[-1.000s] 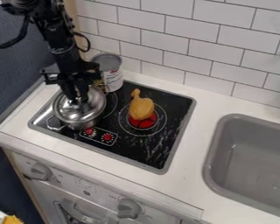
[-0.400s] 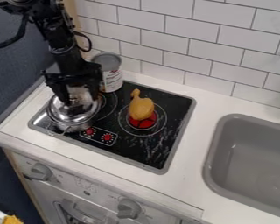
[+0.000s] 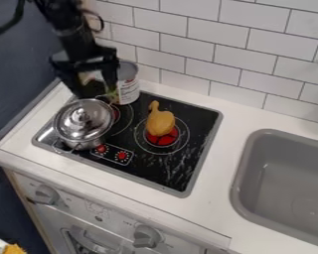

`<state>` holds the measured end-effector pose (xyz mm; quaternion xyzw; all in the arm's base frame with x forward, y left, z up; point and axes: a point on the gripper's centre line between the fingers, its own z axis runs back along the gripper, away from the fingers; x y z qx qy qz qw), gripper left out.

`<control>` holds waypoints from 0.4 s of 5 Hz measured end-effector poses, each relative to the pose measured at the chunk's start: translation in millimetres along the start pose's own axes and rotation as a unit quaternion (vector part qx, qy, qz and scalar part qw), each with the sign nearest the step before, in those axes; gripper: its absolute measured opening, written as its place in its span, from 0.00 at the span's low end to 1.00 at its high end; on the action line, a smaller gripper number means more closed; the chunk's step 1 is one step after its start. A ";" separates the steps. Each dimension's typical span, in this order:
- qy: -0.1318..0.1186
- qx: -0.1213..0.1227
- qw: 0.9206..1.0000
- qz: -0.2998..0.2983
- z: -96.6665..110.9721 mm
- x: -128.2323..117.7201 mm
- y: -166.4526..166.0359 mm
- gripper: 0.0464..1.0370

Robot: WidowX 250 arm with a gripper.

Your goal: Put the pot lid from the bottom right corner of the stove on the silver pot

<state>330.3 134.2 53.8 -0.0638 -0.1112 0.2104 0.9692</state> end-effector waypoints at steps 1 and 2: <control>-0.012 -0.003 1.000 -0.013 9.3 5.9 -2.8 0.96; -0.003 -0.004 1.000 -0.010 9.6 4.0 -3.0 0.96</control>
